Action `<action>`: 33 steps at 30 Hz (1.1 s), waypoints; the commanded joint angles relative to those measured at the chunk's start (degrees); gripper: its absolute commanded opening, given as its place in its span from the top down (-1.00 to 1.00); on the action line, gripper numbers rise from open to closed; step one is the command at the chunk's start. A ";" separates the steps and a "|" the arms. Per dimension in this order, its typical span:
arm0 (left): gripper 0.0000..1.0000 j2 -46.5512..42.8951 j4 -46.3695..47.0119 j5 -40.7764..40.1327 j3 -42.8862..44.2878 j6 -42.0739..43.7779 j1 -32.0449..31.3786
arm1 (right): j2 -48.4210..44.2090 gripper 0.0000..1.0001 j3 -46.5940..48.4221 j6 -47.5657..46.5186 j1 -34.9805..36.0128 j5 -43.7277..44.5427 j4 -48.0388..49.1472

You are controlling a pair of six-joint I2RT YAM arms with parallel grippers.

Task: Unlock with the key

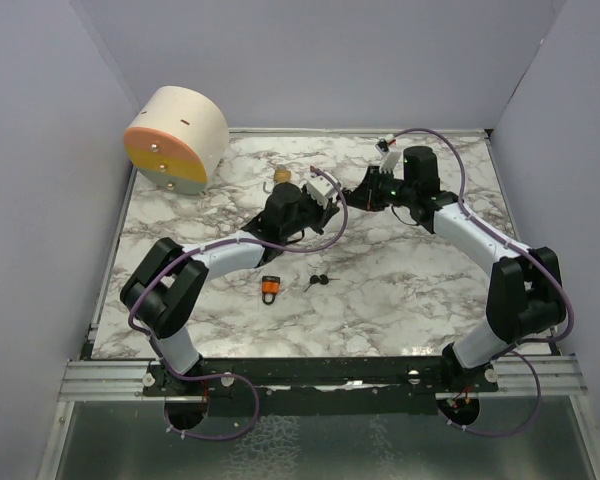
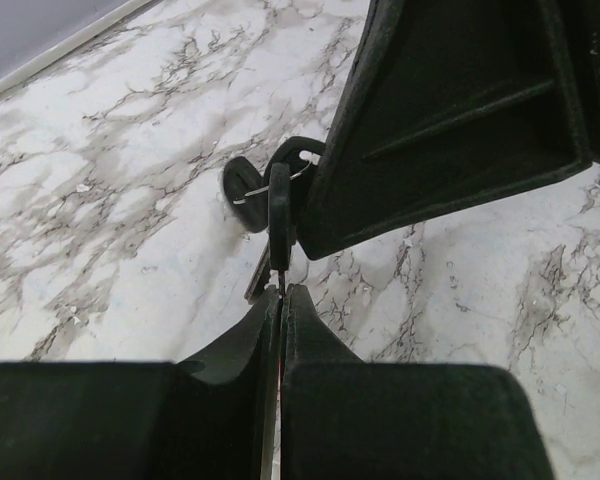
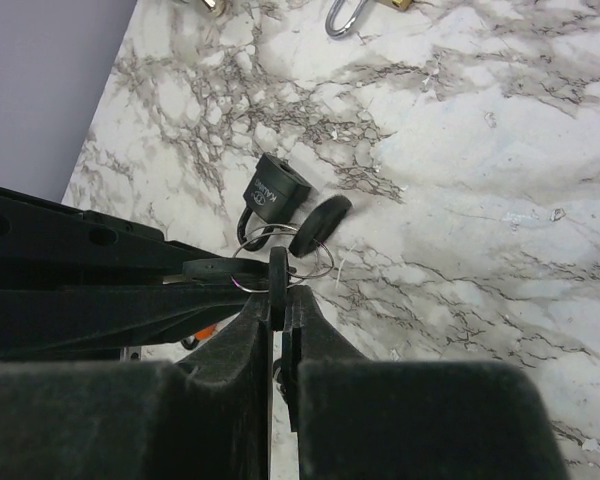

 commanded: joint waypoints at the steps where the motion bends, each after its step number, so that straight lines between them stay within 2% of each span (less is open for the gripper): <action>1: 1.00 -1.33 -0.98 -3.36 2.49 0.84 -0.32 | -2.11 0.98 0.80 -1.44 0.07 1.50 0.29; 2: 0.99 -1.34 -1.44 -4.40 2.89 1.10 -0.25 | -2.14 0.98 0.87 -1.60 0.13 1.42 -0.01; 6: 0.71 -1.37 -4.26 -6.70 5.61 2.56 0.16 | -2.32 0.98 1.10 -2.45 0.15 1.55 -1.70; 9: 0.20 -1.36 -5.98 -8.23 7.39 3.28 0.77 | -2.20 0.98 1.31 -3.22 0.13 1.24 -3.15; 11: -0.24 -1.39 -7.06 -9.75 8.28 3.38 1.27 | -2.13 0.98 1.50 -3.78 0.12 1.22 -4.07; 14: -0.46 -1.97 -7.82 -11.78 8.64 3.61 1.71 | -2.03 0.97 1.60 -4.38 0.15 1.19 -5.21; 24: -0.49 -3.82 -8.93 -14.34 7.04 2.62 2.66 | 0.36 0.98 4.30 -4.99 0.14 -1.23 -9.71; 30: -0.49 -5.75 -10.15 -15.31 5.37 2.63 2.90 | 10.89 0.98 16.23 -8.61 0.06 -6.51 -27.10; 33: -0.49 -6.73 -11.25 -15.94 4.93 2.52 3.33 | 14.53 0.98 19.42 -10.11 0.02 -5.82 -31.28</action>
